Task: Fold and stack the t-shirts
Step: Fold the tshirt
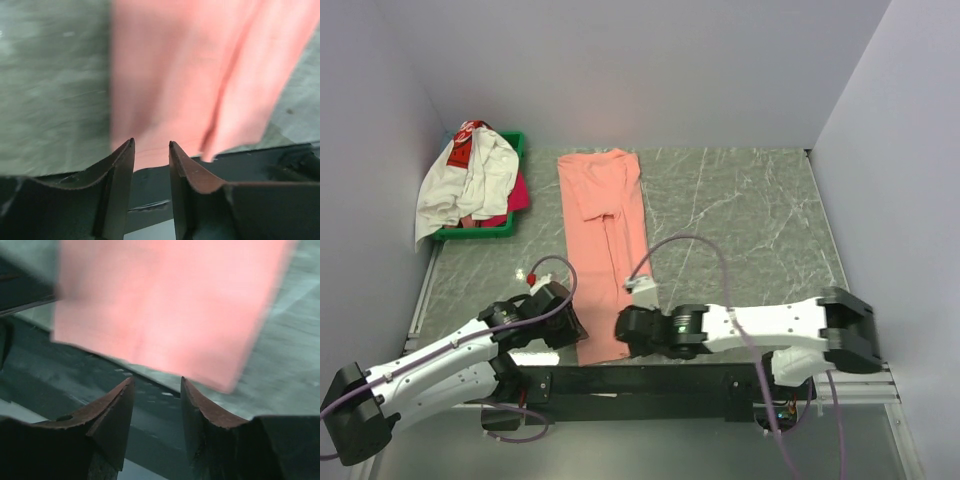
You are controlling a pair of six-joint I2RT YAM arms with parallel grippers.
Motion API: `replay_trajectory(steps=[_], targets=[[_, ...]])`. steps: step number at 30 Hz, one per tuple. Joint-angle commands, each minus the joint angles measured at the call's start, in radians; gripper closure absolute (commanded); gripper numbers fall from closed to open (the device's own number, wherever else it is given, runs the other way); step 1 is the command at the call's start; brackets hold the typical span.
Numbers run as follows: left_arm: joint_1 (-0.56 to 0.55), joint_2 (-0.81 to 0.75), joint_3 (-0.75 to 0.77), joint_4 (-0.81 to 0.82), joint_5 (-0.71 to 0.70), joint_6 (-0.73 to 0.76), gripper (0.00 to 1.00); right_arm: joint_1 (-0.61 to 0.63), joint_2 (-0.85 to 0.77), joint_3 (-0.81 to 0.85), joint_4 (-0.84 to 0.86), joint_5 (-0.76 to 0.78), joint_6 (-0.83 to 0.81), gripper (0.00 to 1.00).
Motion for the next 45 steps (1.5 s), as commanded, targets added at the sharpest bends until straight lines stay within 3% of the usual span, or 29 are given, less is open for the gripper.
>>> replay_trajectory(steps=[1,5,11,22,28,32,36,37,39,40,41,45], targets=[[0.004,-0.024,0.032,-0.152,-0.064,-0.053,0.63,-0.072,-0.146,-0.127,-0.063,0.045,0.083,0.51],[0.003,-0.032,0.021,-0.158,-0.027,-0.047,0.63,-0.134,-0.261,-0.249,0.013,-0.038,0.088,0.52],[0.003,0.002,-0.014,-0.086,0.033,-0.032,0.59,-0.207,-0.308,-0.352,0.113,-0.119,0.080,0.52],[-0.019,0.008,-0.079,-0.051,0.051,-0.072,0.57,-0.229,-0.269,-0.408,0.227,-0.205,0.097,0.50],[-0.059,0.031,-0.100,0.001,0.073,-0.100,0.50,-0.229,-0.223,-0.427,0.261,-0.228,0.114,0.50],[-0.089,0.033,-0.119,0.014,0.074,-0.126,0.54,-0.229,-0.204,-0.435,0.274,-0.231,0.123,0.50],[-0.097,0.031,-0.136,0.032,0.090,-0.143,0.76,-0.230,-0.190,-0.438,0.281,-0.237,0.120,0.52],[-0.099,0.028,-0.134,0.032,0.096,-0.143,0.88,-0.232,-0.190,-0.439,0.281,-0.236,0.120,0.54],[-0.100,0.024,-0.125,0.020,0.096,-0.141,0.99,-0.235,-0.190,-0.441,0.270,-0.237,0.114,0.73],[-0.102,0.018,-0.114,0.002,0.096,-0.139,0.99,-0.237,-0.193,-0.445,0.262,-0.236,0.111,0.86],[-0.105,0.014,-0.113,-0.006,0.096,-0.141,0.99,-0.237,-0.201,-0.448,0.253,-0.239,0.106,0.91],[-0.126,0.002,-0.109,-0.035,0.111,-0.159,0.99,-0.227,-0.218,-0.444,0.189,-0.227,0.075,1.00]])
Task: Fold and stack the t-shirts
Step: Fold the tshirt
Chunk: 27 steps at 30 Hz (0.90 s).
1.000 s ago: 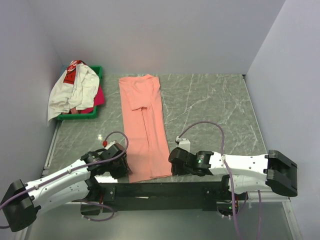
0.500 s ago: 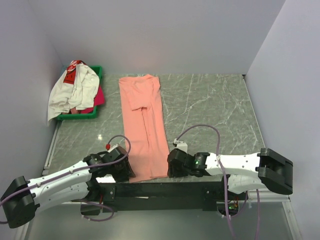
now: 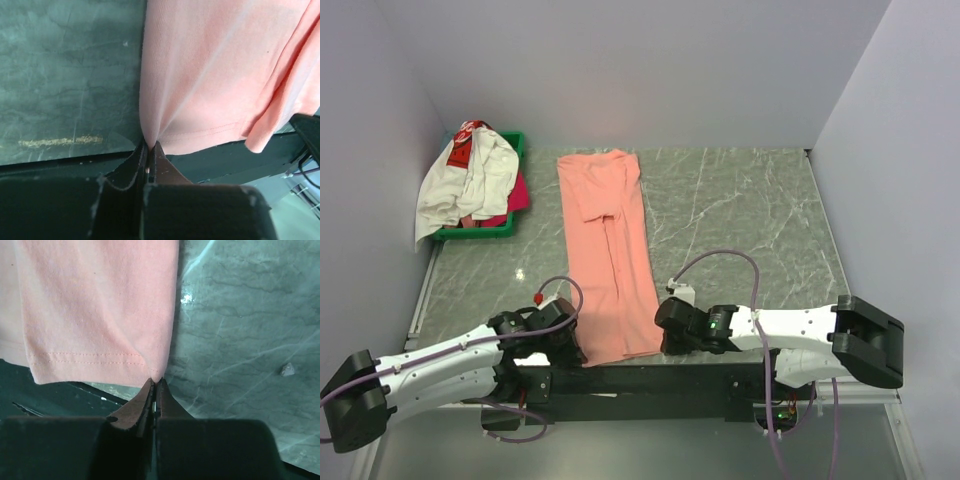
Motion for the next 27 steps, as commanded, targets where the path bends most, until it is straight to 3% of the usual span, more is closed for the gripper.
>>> replay_trajectory(steps=[1,9,13,20,27], targets=[[-0.026,-0.018,0.013,-0.071,0.021,-0.029,0.99,0.020,-0.027,-0.003,-0.072,0.023,-0.024,1.00],[-0.124,-0.050,0.066,-0.135,0.021,-0.069,0.99,0.138,-0.088,0.058,-0.208,0.071,0.002,1.00],[-0.107,-0.011,0.219,-0.163,-0.117,0.014,0.99,0.103,-0.084,0.164,-0.282,0.151,-0.051,1.00],[0.136,0.109,0.292,0.016,-0.090,0.213,1.00,-0.058,0.025,0.356,-0.268,0.188,-0.231,1.00],[0.290,0.212,0.310,0.199,-0.099,0.270,0.99,-0.188,0.264,0.572,-0.201,0.201,-0.363,1.00]])
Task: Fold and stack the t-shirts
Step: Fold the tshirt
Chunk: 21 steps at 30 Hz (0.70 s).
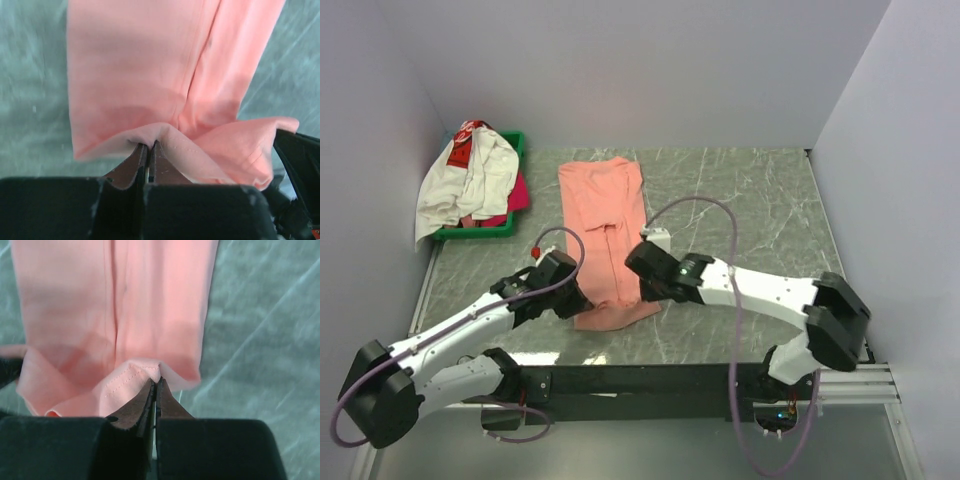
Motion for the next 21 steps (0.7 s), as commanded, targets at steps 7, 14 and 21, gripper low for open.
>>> replay_trajectory(steps=[7,14,21], targets=[[0.173,0.234,0.107,0.272,-0.064,0.104,0.99,-0.148,0.288,0.319,0.043,0.098,-0.150,1.00],[0.293,0.403,0.236,0.319,-0.067,0.136,0.99,-0.260,0.444,0.497,0.049,0.071,-0.201,1.00],[0.368,0.518,0.323,0.328,-0.041,0.159,0.99,-0.326,0.539,0.600,0.072,0.003,-0.236,1.00]])
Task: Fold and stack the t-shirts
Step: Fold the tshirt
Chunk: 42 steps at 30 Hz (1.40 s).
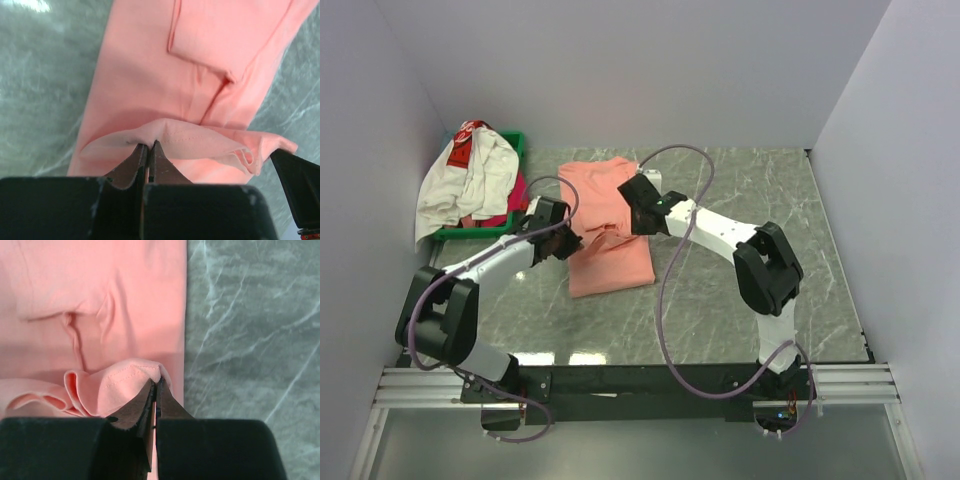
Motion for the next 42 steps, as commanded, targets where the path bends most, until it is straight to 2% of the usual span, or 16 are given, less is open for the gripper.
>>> replay_trajectory(steps=[1,12,13,15,16,18,19,22,24,27,31,36,42], targets=[[0.031,0.039,0.052,0.037,0.007,0.036,0.99,-0.019,0.037,0.074,0.032,-0.023,-0.039,1.00],[0.092,0.108,0.086,0.095,0.063,0.048,0.99,-0.057,0.146,0.196,0.018,-0.069,-0.076,1.00],[0.095,0.125,0.090,0.105,0.073,0.060,0.98,-0.059,0.152,0.204,0.010,-0.070,-0.078,0.97],[0.109,0.128,0.093,0.132,0.098,0.066,0.87,-0.065,0.161,0.217,-0.011,-0.061,-0.078,0.89],[0.112,0.125,0.092,0.141,0.099,0.065,0.73,-0.069,0.155,0.217,-0.013,-0.059,-0.075,0.78],[0.127,0.110,0.099,0.142,0.099,0.065,0.56,-0.076,0.140,0.208,-0.022,-0.052,-0.069,0.66],[0.131,0.101,0.101,0.140,0.099,0.068,0.50,-0.083,0.118,0.201,-0.024,-0.047,-0.067,0.57],[0.135,0.038,0.098,0.116,0.087,0.080,0.41,-0.089,0.078,0.174,-0.041,-0.030,-0.058,0.53],[0.134,-0.002,0.089,0.093,0.060,0.079,0.43,-0.088,0.017,0.111,-0.027,-0.056,-0.049,0.53],[0.125,-0.036,0.048,0.092,0.095,0.062,0.51,-0.067,-0.095,0.002,0.033,-0.137,-0.026,0.53],[0.077,-0.062,-0.008,0.124,0.107,0.028,0.60,-0.027,-0.156,-0.105,0.062,-0.203,-0.001,0.55],[-0.035,-0.019,-0.006,0.141,0.107,0.005,0.71,-0.007,-0.187,-0.281,0.169,-0.312,0.057,0.57],[-0.125,0.025,-0.054,0.212,0.130,-0.033,0.75,-0.011,-0.178,-0.484,0.263,-0.354,0.097,0.59]])
